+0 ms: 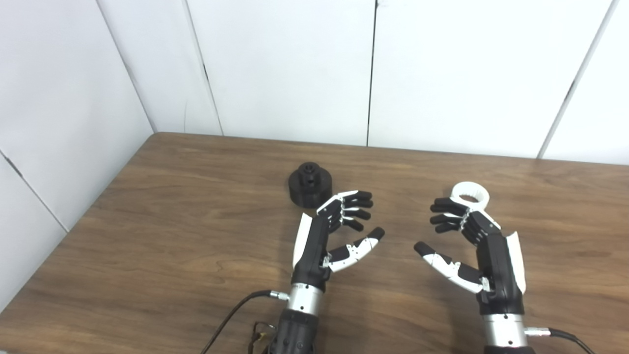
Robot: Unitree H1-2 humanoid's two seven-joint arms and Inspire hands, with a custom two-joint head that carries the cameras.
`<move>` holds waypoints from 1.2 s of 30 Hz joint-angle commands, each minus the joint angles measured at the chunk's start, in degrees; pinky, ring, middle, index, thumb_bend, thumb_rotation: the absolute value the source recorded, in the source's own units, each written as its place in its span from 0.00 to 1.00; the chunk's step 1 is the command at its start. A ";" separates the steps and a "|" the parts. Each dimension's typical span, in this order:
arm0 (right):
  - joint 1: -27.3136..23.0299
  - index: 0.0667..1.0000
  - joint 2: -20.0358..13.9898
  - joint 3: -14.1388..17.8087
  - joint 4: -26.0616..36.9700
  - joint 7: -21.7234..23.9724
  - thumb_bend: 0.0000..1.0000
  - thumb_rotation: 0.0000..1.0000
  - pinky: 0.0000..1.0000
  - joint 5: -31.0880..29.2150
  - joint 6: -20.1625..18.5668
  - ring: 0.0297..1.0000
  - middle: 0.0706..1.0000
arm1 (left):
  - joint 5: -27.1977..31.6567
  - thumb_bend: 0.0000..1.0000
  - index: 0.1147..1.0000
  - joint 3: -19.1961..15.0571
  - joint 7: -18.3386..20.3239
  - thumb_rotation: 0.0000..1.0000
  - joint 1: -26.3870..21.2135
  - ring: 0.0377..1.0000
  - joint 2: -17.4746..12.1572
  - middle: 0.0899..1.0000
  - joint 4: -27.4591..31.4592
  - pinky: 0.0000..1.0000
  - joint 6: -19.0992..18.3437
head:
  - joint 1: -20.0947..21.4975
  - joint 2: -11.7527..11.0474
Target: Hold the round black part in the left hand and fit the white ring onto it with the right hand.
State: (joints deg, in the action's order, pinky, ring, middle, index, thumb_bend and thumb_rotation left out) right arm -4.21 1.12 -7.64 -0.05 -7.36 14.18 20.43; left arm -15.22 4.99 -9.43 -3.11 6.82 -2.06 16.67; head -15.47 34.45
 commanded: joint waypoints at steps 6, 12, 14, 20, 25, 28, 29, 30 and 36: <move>1.39 0.65 -0.93 0.27 -3.77 -0.25 0.69 0.07 0.52 1.11 2.23 0.58 0.64 | -6.71 0.55 0.66 -2.08 -0.48 0.16 -2.26 0.60 -4.59 0.66 6.86 0.51 -3.59 | -0.13 -0.15; 1.18 0.65 -1.02 0.27 -4.09 -0.21 0.69 0.08 0.53 1.13 2.23 0.58 0.64 | -10.58 0.59 0.67 -2.01 0.88 0.20 -2.48 0.64 -7.49 0.69 11.27 0.52 -8.39 | -0.23 -0.20; 1.07 0.65 -1.04 0.29 -4.33 -0.24 0.69 0.07 0.53 0.99 2.53 0.59 0.64 | -11.32 0.61 0.68 -2.10 1.48 0.22 -2.59 0.64 -8.14 0.70 12.65 0.52 -10.15 | -0.16 -0.16; 1.20 0.66 -1.08 0.25 -4.04 -0.18 0.68 0.07 0.52 1.07 2.40 0.58 0.65 | -15.83 0.62 0.69 -2.19 3.21 0.24 -3.39 0.67 -10.72 0.71 15.56 0.59 -14.76 | -0.24 -0.13; 1.28 0.65 -0.82 0.30 -3.90 -0.25 0.69 0.07 0.51 0.92 2.12 0.58 0.64 | -18.83 0.62 0.70 -2.34 4.32 0.23 -4.44 0.71 -12.67 0.74 16.70 0.64 -18.51 | -0.25 -0.08; 1.27 0.65 -0.84 0.31 -4.12 -0.25 0.69 0.07 0.52 0.83 2.31 0.58 0.64 | -20.66 0.63 0.70 -2.38 4.16 0.23 -5.36 0.72 -13.99 0.74 16.28 0.64 -19.24 | -0.06 -0.26; 1.27 0.65 -0.86 0.31 -4.19 -0.28 0.69 0.07 0.52 0.86 2.39 0.58 0.64 | -21.15 0.63 0.70 -2.40 4.05 0.24 -5.63 0.72 -14.36 0.74 16.04 0.63 -19.37 | -0.08 -0.23; 1.26 0.65 -0.87 0.31 -4.23 -0.31 0.69 0.07 0.52 0.88 2.45 0.58 0.64 | -21.48 0.63 0.70 -2.39 3.99 0.24 -5.79 0.72 -14.58 0.75 15.92 0.63 -19.50 | -0.08 -0.23; 1.38 0.66 -0.84 0.33 -4.19 -0.42 0.68 0.08 0.50 1.12 2.24 0.57 0.64 | -24.25 0.65 0.72 -2.98 4.00 0.28 -8.46 0.73 -16.97 0.76 14.04 0.62 -21.82 | 0.31 -0.47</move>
State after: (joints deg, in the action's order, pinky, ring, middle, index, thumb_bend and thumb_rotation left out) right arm -4.45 1.05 -7.60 -0.22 -7.38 14.11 20.58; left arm -38.47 2.80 -4.54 -8.39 -9.12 12.36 -4.78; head -15.12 33.93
